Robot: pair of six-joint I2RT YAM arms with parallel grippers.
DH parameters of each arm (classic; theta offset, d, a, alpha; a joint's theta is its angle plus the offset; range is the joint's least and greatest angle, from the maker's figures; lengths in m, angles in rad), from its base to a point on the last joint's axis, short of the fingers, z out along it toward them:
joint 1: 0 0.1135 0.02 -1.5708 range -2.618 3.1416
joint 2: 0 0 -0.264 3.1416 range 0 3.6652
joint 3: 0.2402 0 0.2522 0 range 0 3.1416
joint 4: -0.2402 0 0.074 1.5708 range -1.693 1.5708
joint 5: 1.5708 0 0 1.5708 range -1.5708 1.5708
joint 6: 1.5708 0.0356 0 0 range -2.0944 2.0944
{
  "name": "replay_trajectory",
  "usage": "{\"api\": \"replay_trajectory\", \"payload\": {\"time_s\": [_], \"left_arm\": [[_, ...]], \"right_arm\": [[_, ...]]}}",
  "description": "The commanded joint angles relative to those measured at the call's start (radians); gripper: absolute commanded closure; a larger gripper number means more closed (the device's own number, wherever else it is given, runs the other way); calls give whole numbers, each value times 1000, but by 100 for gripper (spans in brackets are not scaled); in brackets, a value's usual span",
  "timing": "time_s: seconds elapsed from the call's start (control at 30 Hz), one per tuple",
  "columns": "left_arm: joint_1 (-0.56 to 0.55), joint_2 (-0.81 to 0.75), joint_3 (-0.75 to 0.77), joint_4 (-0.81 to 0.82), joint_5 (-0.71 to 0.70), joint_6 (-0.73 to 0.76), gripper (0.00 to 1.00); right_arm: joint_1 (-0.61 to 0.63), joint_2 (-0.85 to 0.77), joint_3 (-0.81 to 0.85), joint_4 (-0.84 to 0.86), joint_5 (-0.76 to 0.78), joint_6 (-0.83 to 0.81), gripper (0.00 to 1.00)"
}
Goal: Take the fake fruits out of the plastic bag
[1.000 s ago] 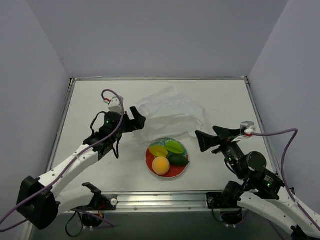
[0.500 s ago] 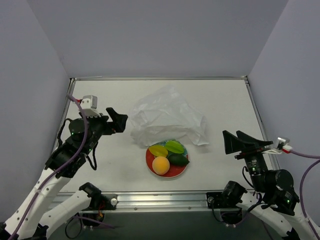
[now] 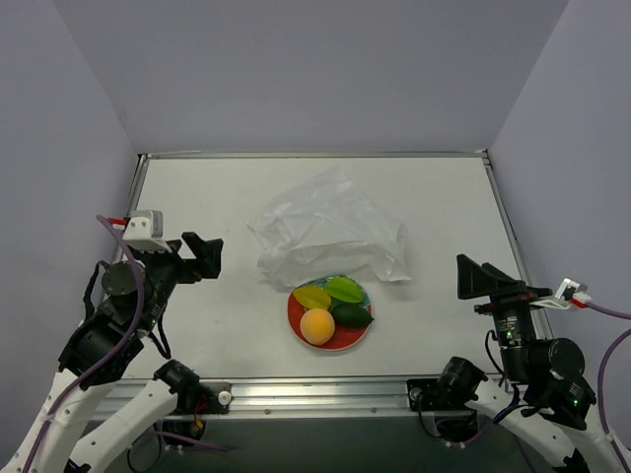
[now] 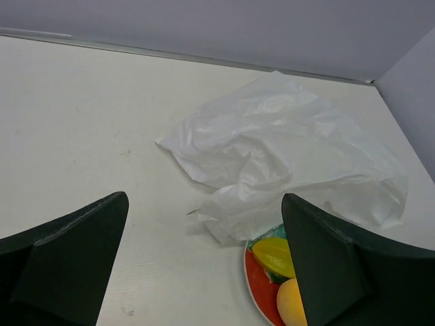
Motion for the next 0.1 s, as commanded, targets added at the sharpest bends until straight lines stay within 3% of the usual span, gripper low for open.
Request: {"api": "replay_trajectory", "payload": {"time_s": [0.0, 0.07], "left_arm": [[-1, 27, -2, -36, -11, 38, 6], [-1, 31, 1, -36, -20, 41, 6]], "right_arm": [[4, 5, 4, 22, 50, 16, 0], [4, 5, -8, 20, 66, 22, 0]]}}
